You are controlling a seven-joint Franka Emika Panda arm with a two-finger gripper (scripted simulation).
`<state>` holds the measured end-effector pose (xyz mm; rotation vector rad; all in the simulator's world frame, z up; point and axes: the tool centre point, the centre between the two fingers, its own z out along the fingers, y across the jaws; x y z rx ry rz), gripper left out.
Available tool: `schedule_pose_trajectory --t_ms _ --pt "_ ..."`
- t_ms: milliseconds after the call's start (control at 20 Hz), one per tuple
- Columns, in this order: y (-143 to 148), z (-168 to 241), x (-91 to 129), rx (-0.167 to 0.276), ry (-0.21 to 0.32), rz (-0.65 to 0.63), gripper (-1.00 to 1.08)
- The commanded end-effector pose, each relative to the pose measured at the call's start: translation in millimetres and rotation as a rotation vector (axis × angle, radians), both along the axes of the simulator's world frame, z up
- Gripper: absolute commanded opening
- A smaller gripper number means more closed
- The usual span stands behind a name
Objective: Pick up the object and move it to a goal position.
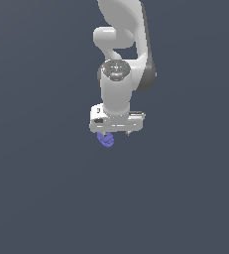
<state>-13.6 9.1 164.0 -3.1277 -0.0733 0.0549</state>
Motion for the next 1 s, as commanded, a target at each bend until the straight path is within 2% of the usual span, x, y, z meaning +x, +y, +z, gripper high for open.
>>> schedule_pose_trajectory --t_ms 0,950 --pt "-3.5 -2.1 -2.7 0.0 -0.002 0.032 1.0" --pt "-41.5 -25.8 -40.8 0.001 -0.028 0.433 1.0"
